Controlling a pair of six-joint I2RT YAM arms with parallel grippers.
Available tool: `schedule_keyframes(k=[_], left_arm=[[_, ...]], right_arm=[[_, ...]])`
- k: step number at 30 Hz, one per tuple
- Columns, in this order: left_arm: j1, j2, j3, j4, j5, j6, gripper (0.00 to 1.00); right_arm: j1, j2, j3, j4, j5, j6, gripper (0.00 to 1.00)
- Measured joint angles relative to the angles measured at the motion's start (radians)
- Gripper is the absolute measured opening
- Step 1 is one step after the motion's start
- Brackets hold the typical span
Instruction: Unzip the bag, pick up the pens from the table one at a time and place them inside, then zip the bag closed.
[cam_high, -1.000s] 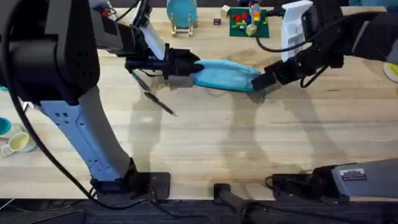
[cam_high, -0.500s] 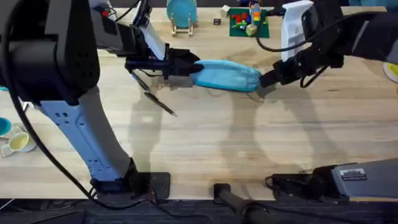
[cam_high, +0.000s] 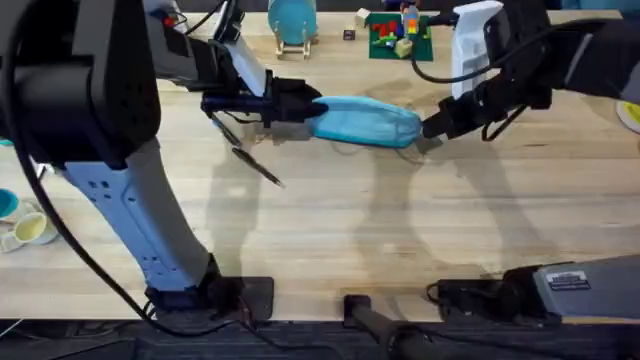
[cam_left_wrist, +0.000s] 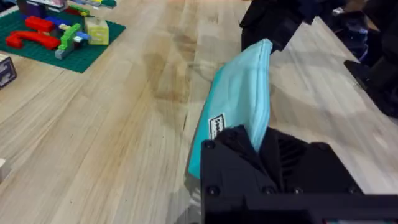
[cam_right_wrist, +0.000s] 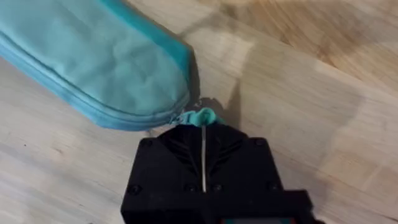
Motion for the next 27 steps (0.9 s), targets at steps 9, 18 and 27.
schedule_keyframes(k=[9,18,27], left_arm=[[0.000,0.000,0.000,0.000,0.000,0.000,0.042],[0.000,0.000,0.000,0.000,0.000,0.000,0.042],[0.000,0.000,0.000,0.000,0.000,0.000,0.042]], right_arm=[[0.000,-0.024,0.000,-0.001,0.001,-0.001,0.032],[0.000,-0.173,0.000,-0.004,0.000,-0.005,0.032],[0.000,-0.315,0.000,0.003,0.000,-0.008,0.030]])
